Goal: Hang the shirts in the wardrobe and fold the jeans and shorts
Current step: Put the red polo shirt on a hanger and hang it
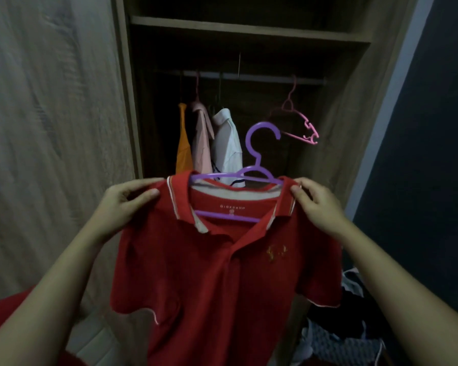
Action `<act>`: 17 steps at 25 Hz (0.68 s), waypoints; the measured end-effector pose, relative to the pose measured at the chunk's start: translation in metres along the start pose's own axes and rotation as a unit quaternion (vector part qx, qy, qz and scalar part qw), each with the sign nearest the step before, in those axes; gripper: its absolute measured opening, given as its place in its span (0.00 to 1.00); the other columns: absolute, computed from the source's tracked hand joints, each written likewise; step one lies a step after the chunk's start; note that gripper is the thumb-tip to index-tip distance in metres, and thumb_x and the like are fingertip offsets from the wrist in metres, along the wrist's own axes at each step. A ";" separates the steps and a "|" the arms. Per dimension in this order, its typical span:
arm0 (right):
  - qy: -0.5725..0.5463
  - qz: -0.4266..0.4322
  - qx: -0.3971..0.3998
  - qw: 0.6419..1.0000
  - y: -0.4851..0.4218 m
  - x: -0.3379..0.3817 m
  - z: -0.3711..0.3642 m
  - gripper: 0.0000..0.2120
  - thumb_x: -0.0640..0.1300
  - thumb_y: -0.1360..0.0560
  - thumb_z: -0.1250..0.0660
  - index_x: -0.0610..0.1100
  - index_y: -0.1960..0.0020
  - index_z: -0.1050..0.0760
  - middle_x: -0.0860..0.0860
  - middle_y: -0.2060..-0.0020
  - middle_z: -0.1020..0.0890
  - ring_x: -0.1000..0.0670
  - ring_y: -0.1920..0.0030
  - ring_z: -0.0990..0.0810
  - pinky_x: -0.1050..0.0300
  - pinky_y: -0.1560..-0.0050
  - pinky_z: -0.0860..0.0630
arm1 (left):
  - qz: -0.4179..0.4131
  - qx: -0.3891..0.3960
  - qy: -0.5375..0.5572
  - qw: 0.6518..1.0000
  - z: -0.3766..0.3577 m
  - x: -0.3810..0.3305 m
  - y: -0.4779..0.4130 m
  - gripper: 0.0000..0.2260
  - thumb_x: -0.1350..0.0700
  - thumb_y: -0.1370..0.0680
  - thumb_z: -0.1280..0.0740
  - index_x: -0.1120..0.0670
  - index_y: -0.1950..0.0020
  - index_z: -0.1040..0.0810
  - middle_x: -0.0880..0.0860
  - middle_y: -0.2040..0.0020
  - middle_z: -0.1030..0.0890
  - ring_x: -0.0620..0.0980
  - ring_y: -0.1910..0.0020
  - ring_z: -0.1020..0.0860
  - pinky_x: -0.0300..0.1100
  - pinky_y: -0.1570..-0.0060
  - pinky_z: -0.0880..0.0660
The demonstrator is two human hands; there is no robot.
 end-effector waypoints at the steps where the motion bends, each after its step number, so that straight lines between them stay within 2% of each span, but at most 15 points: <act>1: -0.002 0.004 -0.011 1.000 -0.003 0.003 0.004 0.09 0.55 0.23 0.42 0.58 0.47 0.25 0.59 0.53 0.19 0.53 0.48 0.21 0.45 0.43 0.26 | 0.010 0.014 -0.001 1.000 0.006 0.000 -0.001 0.13 0.50 0.28 0.30 0.39 0.45 0.20 0.44 0.44 0.18 0.44 0.42 0.21 0.41 0.40 0.26; 2: 0.000 0.012 -0.017 1.000 -0.006 0.007 0.007 0.08 0.53 0.22 0.41 0.57 0.47 0.25 0.60 0.53 0.19 0.54 0.48 0.21 0.45 0.44 0.26 | 0.013 0.031 -0.019 0.999 0.009 -0.003 -0.001 0.13 0.45 0.28 0.29 0.39 0.44 0.20 0.43 0.44 0.18 0.43 0.42 0.21 0.41 0.41 0.26; 4: 0.014 0.037 -0.014 0.999 -0.011 0.018 0.011 0.07 0.51 0.22 0.40 0.56 0.48 0.25 0.61 0.53 0.20 0.54 0.48 0.21 0.46 0.44 0.26 | -0.014 0.052 -0.113 0.992 0.010 -0.013 -0.006 0.17 0.34 0.32 0.32 0.38 0.47 0.20 0.41 0.50 0.17 0.38 0.49 0.20 0.35 0.48 0.24; 7: 0.043 0.052 -0.006 0.998 -0.017 0.034 0.013 0.08 0.51 0.22 0.41 0.56 0.46 0.24 0.62 0.52 0.22 0.54 0.48 0.22 0.46 0.44 0.26 | -0.080 0.066 -0.241 0.965 0.001 -0.032 -0.015 0.25 0.26 0.34 0.41 0.45 0.56 0.21 0.45 0.62 0.18 0.41 0.62 0.20 0.36 0.63 0.26; 9: 0.055 0.061 -0.010 0.997 -0.020 0.040 0.016 0.09 0.52 0.22 0.41 0.56 0.45 0.25 0.63 0.51 0.22 0.54 0.47 0.22 0.45 0.44 0.27 | -0.105 0.062 -0.258 0.959 -0.004 -0.039 -0.020 0.23 0.26 0.33 0.42 0.44 0.58 0.24 0.46 0.65 0.20 0.42 0.63 0.21 0.33 0.67 0.30; 11: 0.061 0.065 -0.012 0.996 -0.021 0.042 0.018 0.09 0.52 0.22 0.41 0.55 0.45 0.25 0.62 0.50 0.22 0.54 0.46 0.23 0.43 0.43 0.27 | -0.117 0.063 -0.271 0.953 -0.009 -0.043 -0.023 0.19 0.30 0.31 0.40 0.45 0.59 0.25 0.47 0.68 0.21 0.43 0.64 0.22 0.34 0.67 0.31; 13: 0.054 0.067 -0.013 0.996 -0.020 0.040 0.019 0.09 0.52 0.22 0.41 0.55 0.45 0.24 0.62 0.50 0.23 0.54 0.46 0.23 0.43 0.43 0.27 | -0.123 0.068 -0.275 0.951 -0.012 -0.046 -0.026 0.14 0.34 0.30 0.40 0.43 0.63 0.26 0.45 0.68 0.22 0.40 0.65 0.23 0.32 0.68 0.32; 15: 0.049 0.082 -0.013 0.995 -0.019 0.036 0.021 0.11 0.57 0.24 0.41 0.56 0.46 0.24 0.62 0.52 0.21 0.55 0.48 0.22 0.44 0.46 0.25 | -0.119 0.051 -0.247 0.960 -0.013 -0.050 -0.028 0.13 0.36 0.30 0.39 0.44 0.64 0.26 0.41 0.67 0.22 0.37 0.69 0.25 0.30 0.70 0.34; 17: 0.069 0.090 -0.004 0.994 -0.018 0.027 0.029 0.18 0.64 0.26 0.44 0.55 0.49 0.24 0.60 0.57 0.19 0.55 0.54 0.20 0.46 0.52 0.23 | -0.108 0.019 -0.203 0.973 -0.005 -0.048 -0.029 0.16 0.38 0.29 0.37 0.49 0.61 0.22 0.45 0.67 0.20 0.37 0.69 0.26 0.36 0.69 0.30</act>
Point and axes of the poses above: each hand's wrist, its own y-axis away from the middle knuckle, its own z-axis out of the back of the hand, x = y × z, the point moved 1 cm from there along -y, towards the middle knuckle
